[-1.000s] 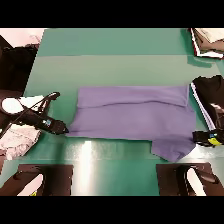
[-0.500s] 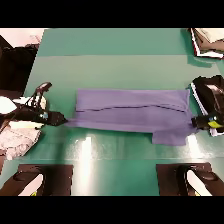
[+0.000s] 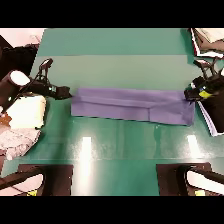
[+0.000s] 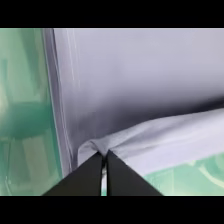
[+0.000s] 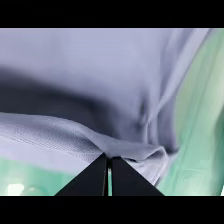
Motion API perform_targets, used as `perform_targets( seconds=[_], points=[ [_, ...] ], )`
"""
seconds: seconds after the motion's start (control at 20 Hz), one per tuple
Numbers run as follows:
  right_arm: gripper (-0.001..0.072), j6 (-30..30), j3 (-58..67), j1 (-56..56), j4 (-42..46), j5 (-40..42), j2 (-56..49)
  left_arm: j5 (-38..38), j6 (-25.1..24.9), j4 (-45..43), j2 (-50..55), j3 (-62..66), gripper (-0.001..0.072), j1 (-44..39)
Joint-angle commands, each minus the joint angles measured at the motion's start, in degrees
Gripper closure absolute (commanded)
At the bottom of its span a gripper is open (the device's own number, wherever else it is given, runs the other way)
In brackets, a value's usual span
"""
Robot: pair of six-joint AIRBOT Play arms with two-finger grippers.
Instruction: Fold the shirts.
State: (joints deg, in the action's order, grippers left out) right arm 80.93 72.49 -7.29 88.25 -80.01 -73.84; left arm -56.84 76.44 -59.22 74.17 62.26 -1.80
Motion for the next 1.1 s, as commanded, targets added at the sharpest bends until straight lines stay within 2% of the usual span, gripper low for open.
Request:
perform_targets(
  seconds=[0.0,0.1,0.15,0.2,0.25,0.3,0.4,0.5,0.55,0.6,0.65,0.7,0.85,1.05],
  points=[
    [0.0692,0.0,7.8,0.0,-0.2,0.5,-8.1,2.7,0.1,0.5,7.6,6.5,0.068,0.0],
    [0.0688,0.2,10.8,0.0,-0.5,1.5,-12.0,5.3,0.1,1.0,10.2,8.1,0.0679,0.0],
    [0.0672,0.2,11.8,0.0,-2.7,3.3,-13.6,7.4,0.2,1.5,11.1,8.5,0.0603,0.1],
    [0.0509,0.1,12.6,-0.9,-5.4,5.4,-14.8,9.3,1.2,1.8,11.7,8.9,0.0331,0.1],
    [0.0381,0.1,13.6,-1.9,-9.7,6.7,-15.9,10.6,3.0,2.2,11.9,9.5,0.0113,0.1],
    [0.037,0.0,14.6,-3.6,-13.6,6.4,-16.7,10.2,3.3,2.3,11.9,10.4,0.0097,0.1],
    [0.037,-1.9,15.0,-7.3,-19.0,3.0,-16.8,4.8,3.3,2.3,11.9,12.8,0.0098,0.1],
    [0.037,-6.4,12.6,-12.0,-22.8,-1.0,-14.9,-3.5,3.1,2.8,11.9,14.3,0.0099,0.0],
    [0.037,-7.8,10.1,-14.6,-23.3,-1.6,-13.3,-6.2,3.1,3.6,11.9,14.3,0.0178,0.0],
    [0.0359,-8.9,7.8,-17.2,-23.3,-1.6,-12.0,-7.9,2.6,4.1,11.9,14.3,0.0437,0.0],
    [0.0219,-10.1,5.2,-20.0,-23.4,-1.3,-10.8,-9.0,1.6,4.4,11.9,14.3,0.0686,0.0],
    [0.0055,-10.6,2.9,-22.8,-23.5,-1.2,-10.1,-9.7,1.1,4.6,11.9,14.3,0.0672,0.0],
    [0.0048,-15.0,-2.3,-30.1,-29.2,-1.4,-11.5,-9.2,1.1,8.0,11.9,13.9,0.0672,0.0],
    [0.0063,-20.3,-4.7,-32.0,-33.7,0.0,-15.8,-9.7,1.2,9.2,12.0,13.9,0.0672,0.0]
  ],
)
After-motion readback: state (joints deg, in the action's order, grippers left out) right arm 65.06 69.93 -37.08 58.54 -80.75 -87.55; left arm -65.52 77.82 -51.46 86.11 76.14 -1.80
